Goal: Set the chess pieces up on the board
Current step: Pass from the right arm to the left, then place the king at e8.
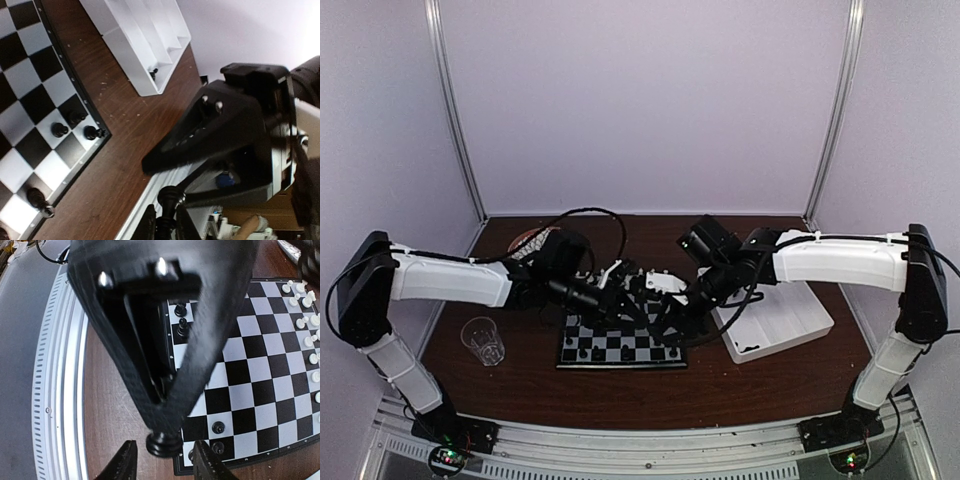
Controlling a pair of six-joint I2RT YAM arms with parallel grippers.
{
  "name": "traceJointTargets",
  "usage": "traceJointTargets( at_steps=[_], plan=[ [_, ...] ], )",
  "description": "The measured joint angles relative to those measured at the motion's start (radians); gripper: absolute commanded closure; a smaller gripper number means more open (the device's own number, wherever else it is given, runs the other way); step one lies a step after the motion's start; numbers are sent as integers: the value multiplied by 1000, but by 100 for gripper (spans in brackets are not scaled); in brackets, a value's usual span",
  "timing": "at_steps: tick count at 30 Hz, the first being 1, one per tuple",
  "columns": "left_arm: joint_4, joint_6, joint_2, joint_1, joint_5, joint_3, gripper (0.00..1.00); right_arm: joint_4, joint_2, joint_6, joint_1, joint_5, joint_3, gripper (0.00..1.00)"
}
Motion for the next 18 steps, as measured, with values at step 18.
traceJointTargets(
  at_steps=[18],
  plan=[
    [-1108, 680, 9, -153, -636, 459, 95, 6, -144, -125, -299, 80, -146, 50]
  ],
)
